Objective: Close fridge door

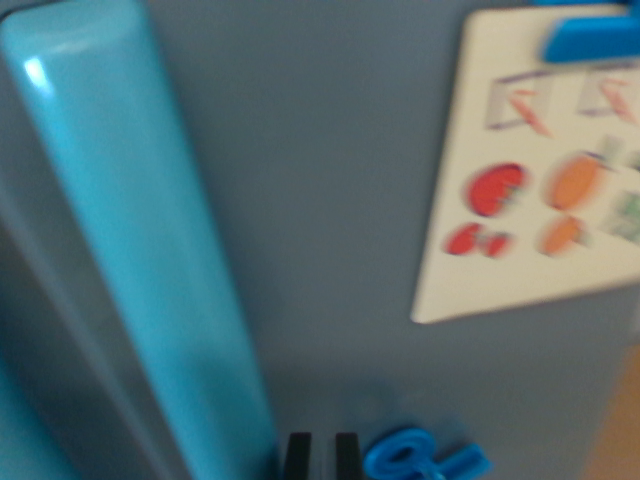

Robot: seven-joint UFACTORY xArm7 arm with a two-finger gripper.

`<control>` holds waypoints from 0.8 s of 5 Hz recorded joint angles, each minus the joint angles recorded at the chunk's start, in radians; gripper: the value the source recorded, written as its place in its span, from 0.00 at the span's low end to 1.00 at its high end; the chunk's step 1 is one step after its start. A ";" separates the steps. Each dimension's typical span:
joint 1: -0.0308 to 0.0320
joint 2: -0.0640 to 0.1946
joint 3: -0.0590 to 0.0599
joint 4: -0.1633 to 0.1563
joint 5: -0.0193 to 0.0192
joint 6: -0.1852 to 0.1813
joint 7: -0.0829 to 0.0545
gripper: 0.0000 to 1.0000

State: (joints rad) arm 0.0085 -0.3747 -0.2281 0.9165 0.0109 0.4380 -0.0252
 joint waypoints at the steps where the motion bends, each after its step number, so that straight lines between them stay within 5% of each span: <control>1: 0.0000 0.045 0.027 0.037 0.0000 0.000 0.000 1.00; 2: 0.0000 0.045 0.027 0.037 0.0000 0.000 0.000 1.00; 3: 0.0000 0.086 0.041 0.075 0.0000 0.000 0.000 1.00; 4: 0.0000 0.086 0.041 0.075 0.0000 0.000 0.000 1.00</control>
State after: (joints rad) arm 0.0085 -0.2884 -0.1870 0.9912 0.0109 0.4376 -0.0252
